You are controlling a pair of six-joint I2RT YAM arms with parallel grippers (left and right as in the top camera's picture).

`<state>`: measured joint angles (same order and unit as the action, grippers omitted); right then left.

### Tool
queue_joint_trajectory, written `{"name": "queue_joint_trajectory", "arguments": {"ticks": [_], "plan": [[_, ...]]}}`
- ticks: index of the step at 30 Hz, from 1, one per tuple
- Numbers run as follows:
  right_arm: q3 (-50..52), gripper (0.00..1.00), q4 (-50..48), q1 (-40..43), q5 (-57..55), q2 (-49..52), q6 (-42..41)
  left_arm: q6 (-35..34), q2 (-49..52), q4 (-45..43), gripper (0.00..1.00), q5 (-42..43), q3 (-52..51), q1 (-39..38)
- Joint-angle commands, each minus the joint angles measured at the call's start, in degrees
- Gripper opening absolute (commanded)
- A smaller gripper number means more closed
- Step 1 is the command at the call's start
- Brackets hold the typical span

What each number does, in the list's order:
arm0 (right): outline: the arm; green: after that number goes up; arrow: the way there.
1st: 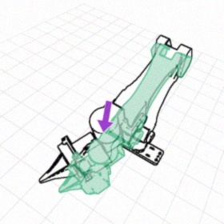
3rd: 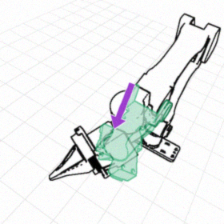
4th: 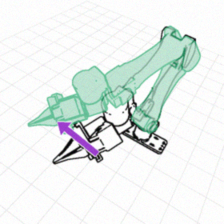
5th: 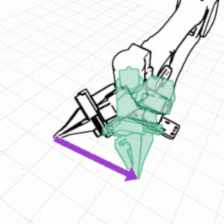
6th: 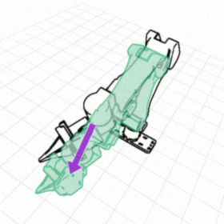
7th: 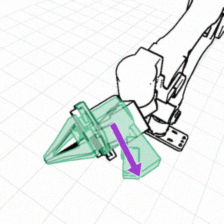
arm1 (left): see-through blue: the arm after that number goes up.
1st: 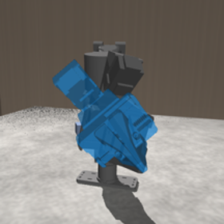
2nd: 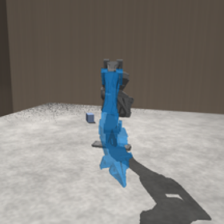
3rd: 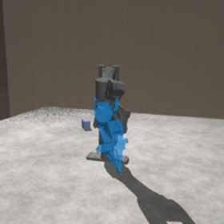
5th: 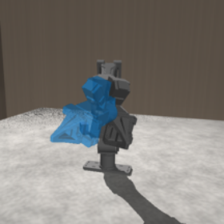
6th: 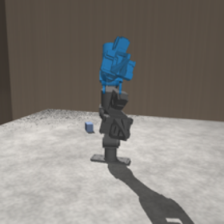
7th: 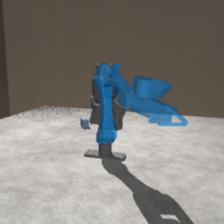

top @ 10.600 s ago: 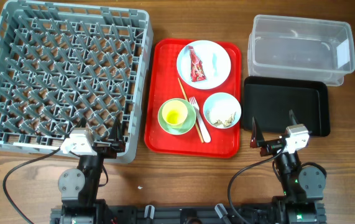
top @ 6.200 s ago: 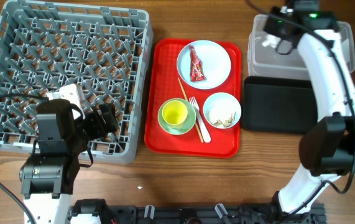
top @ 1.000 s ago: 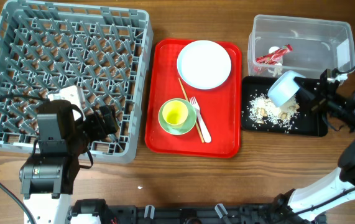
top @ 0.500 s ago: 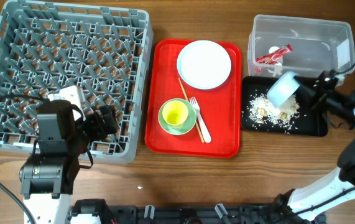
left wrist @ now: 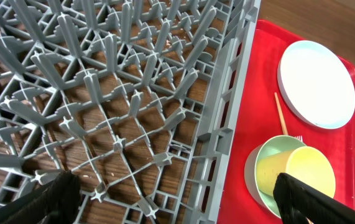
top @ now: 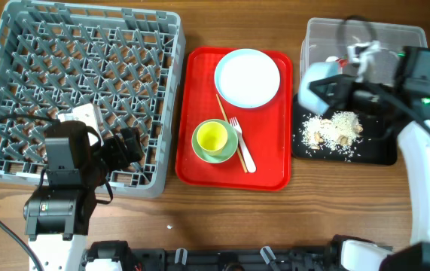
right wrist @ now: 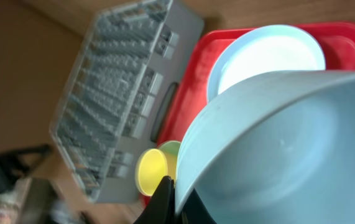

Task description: Sort waste into correct bins and load items into the dishwasher rack

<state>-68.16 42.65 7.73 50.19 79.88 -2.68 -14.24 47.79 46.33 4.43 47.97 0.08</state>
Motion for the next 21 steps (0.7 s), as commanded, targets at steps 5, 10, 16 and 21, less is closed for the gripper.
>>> {"name": "queue_joint_trajectory", "arguments": {"ticks": [5,10,16,21], "plan": [[-1.57,0.04,-8.85,-26.47,-38.12,1.09,5.53,0.28,0.02,-0.17,1.00,0.70,0.90,0.04],[-1.57,0.04,-20.00,-32.87,-44.06,8.72,7.21,0.28,0.02,-0.15,1.00,0.70,0.90,0.04],[-1.57,0.04,-26.62,-33.57,-43.10,23.15,6.99,0.28,0.02,-0.17,1.00,0.70,0.90,0.04],[-1.55,0.04,-24.94,-33.64,-39.34,28.15,5.92,0.28,0.02,-0.17,1.00,0.70,0.90,0.04]]}}
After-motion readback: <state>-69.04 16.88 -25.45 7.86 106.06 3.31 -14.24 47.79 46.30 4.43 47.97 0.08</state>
